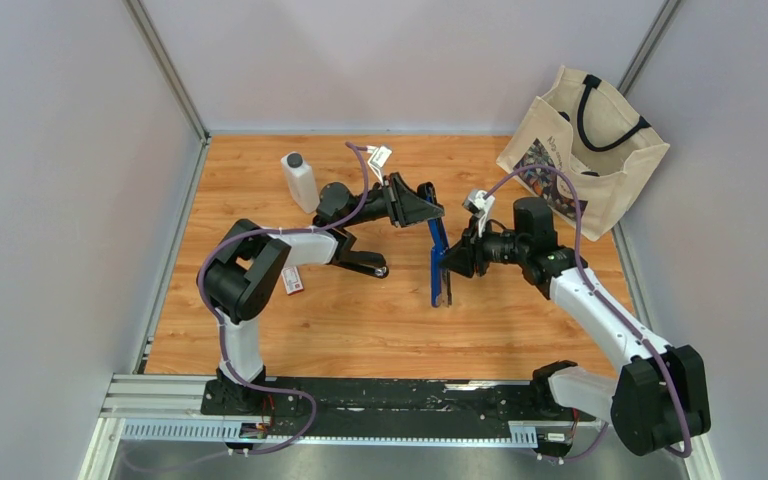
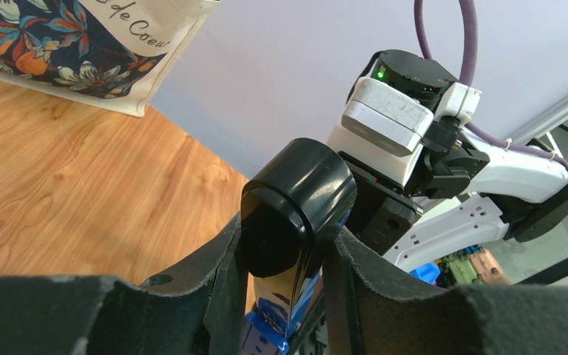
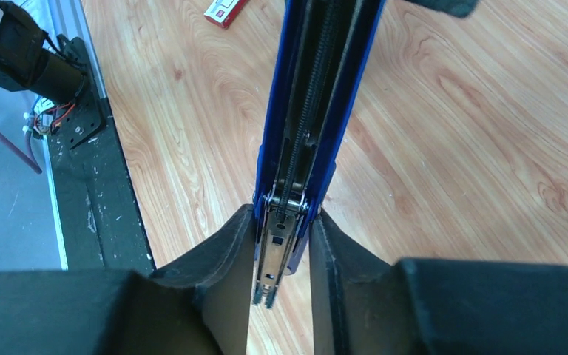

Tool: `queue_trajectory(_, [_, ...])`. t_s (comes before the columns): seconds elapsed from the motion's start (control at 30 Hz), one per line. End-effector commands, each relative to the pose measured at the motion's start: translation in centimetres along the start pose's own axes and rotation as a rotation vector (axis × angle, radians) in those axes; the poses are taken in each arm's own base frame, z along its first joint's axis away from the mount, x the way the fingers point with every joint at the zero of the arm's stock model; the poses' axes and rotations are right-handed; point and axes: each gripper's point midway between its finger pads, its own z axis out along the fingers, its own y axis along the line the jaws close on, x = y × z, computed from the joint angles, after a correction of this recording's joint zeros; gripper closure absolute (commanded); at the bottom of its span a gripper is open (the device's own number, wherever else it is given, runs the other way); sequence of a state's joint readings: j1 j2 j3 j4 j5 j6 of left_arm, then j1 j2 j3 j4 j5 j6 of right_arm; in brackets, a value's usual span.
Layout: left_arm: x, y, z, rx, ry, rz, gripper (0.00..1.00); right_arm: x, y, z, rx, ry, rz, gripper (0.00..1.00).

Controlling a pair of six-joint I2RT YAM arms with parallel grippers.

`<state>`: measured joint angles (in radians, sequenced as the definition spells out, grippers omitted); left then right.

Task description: Load the staples into the stapler

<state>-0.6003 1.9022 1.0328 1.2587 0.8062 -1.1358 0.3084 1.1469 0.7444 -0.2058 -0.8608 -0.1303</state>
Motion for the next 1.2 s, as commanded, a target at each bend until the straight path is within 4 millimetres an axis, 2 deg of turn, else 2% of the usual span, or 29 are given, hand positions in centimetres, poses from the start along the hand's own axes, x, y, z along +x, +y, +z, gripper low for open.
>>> queue_trajectory(0.0, [-2.2, -3.3, 0.7, 0.110, -0.058, 0.094, 1.00, -2.2, -0.2, -0.1, 0.019, -0.040, -0.074, 0.74])
queue_trajectory(0.13, [-2.0, -3.2, 0.7, 0.110, -0.055, 0.090, 1.00, -2.4, -0.2, -0.2, 0.026, -0.046, -0.081, 0.84])
queue_trajectory(0.23, [-2.1, -3.2, 0.7, 0.111, -0.054, 0.082, 1.00, -2.3, -0.3, -0.3, 0.034, -0.043, -0.084, 1.00])
queue_trajectory(0.4, [-1.9, -2.9, 0.7, 0.108, -0.051, 0.075, 0.92, -2.3, -0.2, -0.4, 0.032, -0.040, -0.087, 1.00])
queue_trajectory(0.6, [-1.9, -2.7, 0.7, 0.105, -0.049, 0.065, 0.74, -2.6, -0.2, -0.6, 0.043, -0.041, -0.094, 1.00])
queue_trajectory(0.77, [-2.1, -2.4, 0.5, 0.099, -0.052, 0.063, 0.56, -2.7, -0.8, -0.9, 0.081, -0.039, -0.099, 1.00])
queue_trajectory(0.87, [-2.2, -2.2, 0.4, 0.095, -0.052, 0.053, 0.37, -2.8, -0.9, -1.1, 0.083, -0.042, -0.096, 1.00])
queue_trajectory(0.97, [-2.3, -1.9, 0.3, 0.090, -0.050, 0.040, 0.28, -3.0, -0.8, -1.1, 0.085, -0.044, -0.099, 1.00])
queue_trajectory(1.17, [-2.6, -1.5, -0.3, 0.077, -0.056, 0.049, 0.26, -2.8, -1.3, -1.5, 0.111, -0.043, -0.098, 1.00])
